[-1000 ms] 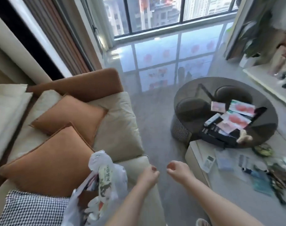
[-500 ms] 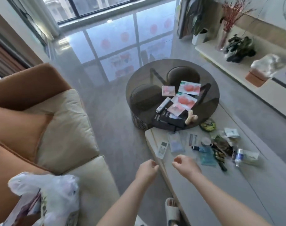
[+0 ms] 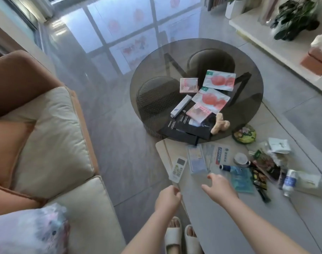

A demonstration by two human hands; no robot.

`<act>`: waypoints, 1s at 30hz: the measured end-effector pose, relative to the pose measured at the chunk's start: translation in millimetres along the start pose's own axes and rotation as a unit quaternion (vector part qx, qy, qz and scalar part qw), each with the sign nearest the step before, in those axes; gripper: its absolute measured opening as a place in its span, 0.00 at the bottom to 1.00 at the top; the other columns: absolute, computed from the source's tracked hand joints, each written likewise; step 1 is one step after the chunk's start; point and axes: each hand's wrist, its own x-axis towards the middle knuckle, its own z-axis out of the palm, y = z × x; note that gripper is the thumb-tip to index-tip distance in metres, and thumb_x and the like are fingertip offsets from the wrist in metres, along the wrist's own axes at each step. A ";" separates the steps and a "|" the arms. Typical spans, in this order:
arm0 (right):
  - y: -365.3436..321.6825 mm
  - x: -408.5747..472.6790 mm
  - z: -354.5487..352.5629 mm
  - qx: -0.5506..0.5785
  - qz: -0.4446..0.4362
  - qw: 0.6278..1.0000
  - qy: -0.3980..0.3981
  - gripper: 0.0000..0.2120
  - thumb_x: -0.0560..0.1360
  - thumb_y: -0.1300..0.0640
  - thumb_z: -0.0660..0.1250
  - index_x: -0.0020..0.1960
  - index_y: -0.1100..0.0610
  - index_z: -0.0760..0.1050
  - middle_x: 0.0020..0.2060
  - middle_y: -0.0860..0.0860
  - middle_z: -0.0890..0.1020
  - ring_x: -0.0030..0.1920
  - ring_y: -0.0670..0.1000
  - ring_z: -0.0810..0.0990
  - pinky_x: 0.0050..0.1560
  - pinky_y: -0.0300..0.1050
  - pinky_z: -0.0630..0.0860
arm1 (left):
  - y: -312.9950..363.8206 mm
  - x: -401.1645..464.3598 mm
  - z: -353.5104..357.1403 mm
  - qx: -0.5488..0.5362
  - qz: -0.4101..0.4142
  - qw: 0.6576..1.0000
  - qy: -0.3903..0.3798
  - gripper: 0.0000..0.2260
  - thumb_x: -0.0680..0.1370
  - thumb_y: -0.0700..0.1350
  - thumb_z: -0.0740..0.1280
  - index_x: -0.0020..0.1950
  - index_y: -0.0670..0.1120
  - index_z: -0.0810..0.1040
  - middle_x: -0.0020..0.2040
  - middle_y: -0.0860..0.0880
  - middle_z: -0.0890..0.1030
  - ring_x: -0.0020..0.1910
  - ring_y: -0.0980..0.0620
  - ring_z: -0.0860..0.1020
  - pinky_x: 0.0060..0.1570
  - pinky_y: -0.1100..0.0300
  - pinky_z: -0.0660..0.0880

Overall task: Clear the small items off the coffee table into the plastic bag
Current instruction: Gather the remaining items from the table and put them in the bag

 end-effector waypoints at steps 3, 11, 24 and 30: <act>2.2 41.4 15.4 -0.006 0.015 1.000 0.003 0.23 0.75 0.46 0.62 0.67 0.53 0.65 0.63 0.52 0.72 0.63 0.54 0.72 0.58 0.49 0.73 | -3.1 42.6 15.5 -0.010 -0.024 1.000 0.014 0.13 0.78 0.48 0.60 0.61 0.50 0.76 0.60 0.50 0.79 0.59 0.50 0.76 0.54 0.59 0.73; 5.7 139.2 63.2 0.007 0.078 0.996 0.037 0.29 0.76 0.45 0.63 0.70 0.57 0.59 0.66 0.56 0.69 0.66 0.58 0.69 0.58 0.51 0.71 | -16.2 146.3 59.4 0.031 -0.046 0.995 0.080 0.18 0.77 0.49 0.63 0.67 0.49 0.69 0.65 0.48 0.70 0.66 0.47 0.67 0.63 0.54 0.69; 7.0 190.8 102.4 0.015 0.147 0.985 0.085 0.44 0.67 0.42 0.73 0.73 0.57 0.54 0.67 0.57 0.69 0.67 0.58 0.68 0.59 0.52 0.72 | -39.4 202.6 91.9 0.061 -0.050 0.992 0.093 0.32 0.73 0.54 0.70 0.72 0.54 0.59 0.63 0.48 0.65 0.64 0.48 0.66 0.61 0.54 0.70; 7.6 185.7 99.0 0.021 0.185 0.980 0.069 0.38 0.64 0.38 0.74 0.64 0.58 0.64 0.61 0.58 0.73 0.62 0.59 0.71 0.59 0.52 0.71 | -38.0 198.7 87.6 0.022 -0.064 0.996 0.062 0.21 0.70 0.54 0.72 0.57 0.49 0.68 0.56 0.50 0.78 0.59 0.48 0.73 0.52 0.53 0.74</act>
